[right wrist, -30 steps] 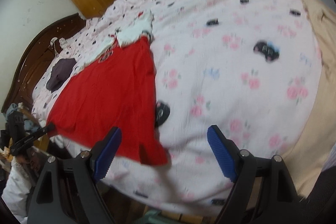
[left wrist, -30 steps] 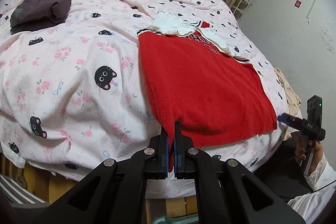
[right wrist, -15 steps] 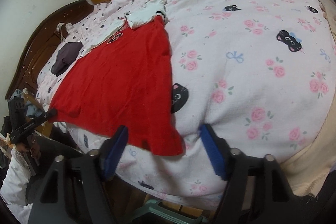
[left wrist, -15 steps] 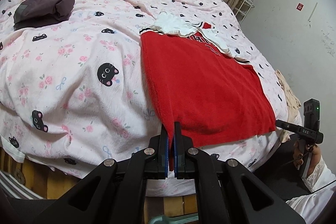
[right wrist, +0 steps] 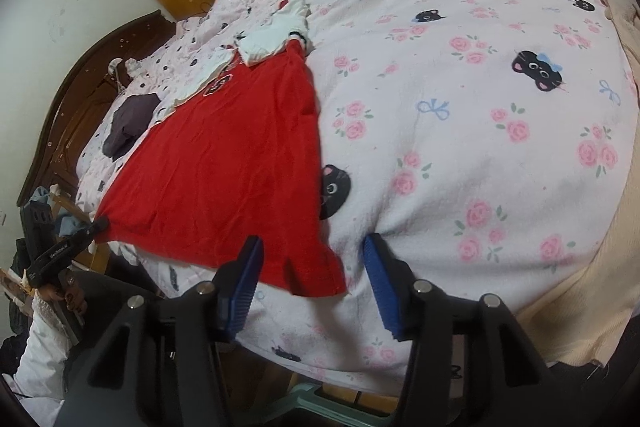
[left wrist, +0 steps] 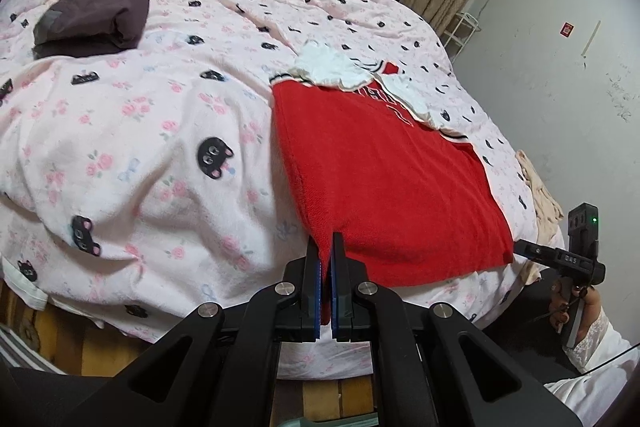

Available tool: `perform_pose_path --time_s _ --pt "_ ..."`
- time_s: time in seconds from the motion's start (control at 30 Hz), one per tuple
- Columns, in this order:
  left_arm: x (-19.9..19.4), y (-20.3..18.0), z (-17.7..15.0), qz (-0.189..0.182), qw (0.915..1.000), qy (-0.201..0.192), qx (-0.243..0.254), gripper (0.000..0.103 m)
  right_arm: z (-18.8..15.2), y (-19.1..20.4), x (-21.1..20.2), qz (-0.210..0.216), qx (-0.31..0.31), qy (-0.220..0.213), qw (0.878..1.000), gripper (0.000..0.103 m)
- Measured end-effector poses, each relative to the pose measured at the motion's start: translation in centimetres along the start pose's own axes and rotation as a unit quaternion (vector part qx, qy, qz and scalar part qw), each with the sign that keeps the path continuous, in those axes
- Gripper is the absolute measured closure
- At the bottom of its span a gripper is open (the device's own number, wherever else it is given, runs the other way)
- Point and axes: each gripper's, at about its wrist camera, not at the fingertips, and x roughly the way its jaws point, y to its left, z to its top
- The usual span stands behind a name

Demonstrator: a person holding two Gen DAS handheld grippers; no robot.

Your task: Fold clothes

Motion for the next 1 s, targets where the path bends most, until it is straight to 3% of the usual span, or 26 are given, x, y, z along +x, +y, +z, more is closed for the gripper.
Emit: perform_pose_path --time_s 0.1,0.27,0.73,0.77,0.8,0.83,0.87,1.0 --pt "-0.3 0.3 0.1 0.005 1.0 -0.001 -0.004 0.101 -0.1 0.7 -0.3 0.024 -0.007 0.003 1.0 0.057" --pt "-0.5 0.7 0.3 0.02 0.9997 0.002 -0.012 0.101 0.0 0.3 0.7 0.013 0.0 0.017 1.0 0.057" --pt "0.4 2.0 0.4 0.04 0.9985 0.02 -0.032 0.101 0.0 -0.3 2.3 0.059 0.009 0.049 0.997 0.058" --pt "0.5 2.0 0.4 0.04 0.9985 0.021 -0.032 0.101 -0.1 -0.4 2.3 0.063 0.012 0.052 0.997 0.066" --pt "0.6 1.9 0.5 0.04 0.9985 0.021 -0.032 0.101 -0.1 -0.5 2.3 0.067 0.015 0.055 0.996 0.083" --pt "0.7 1.8 0.6 0.039 0.9985 0.022 -0.031 0.101 -0.2 -0.5 2.5 0.071 0.02 0.06 0.995 0.093" --pt "0.8 1.8 0.6 0.04 0.9985 0.023 -0.03 0.101 -0.3 -0.6 2.7 0.075 0.024 0.066 0.995 0.098" --pt "1.2 1.5 0.6 0.043 0.9983 0.03 -0.027 0.101 -0.4 -0.6 2.5 0.086 0.034 0.065 0.994 0.098"
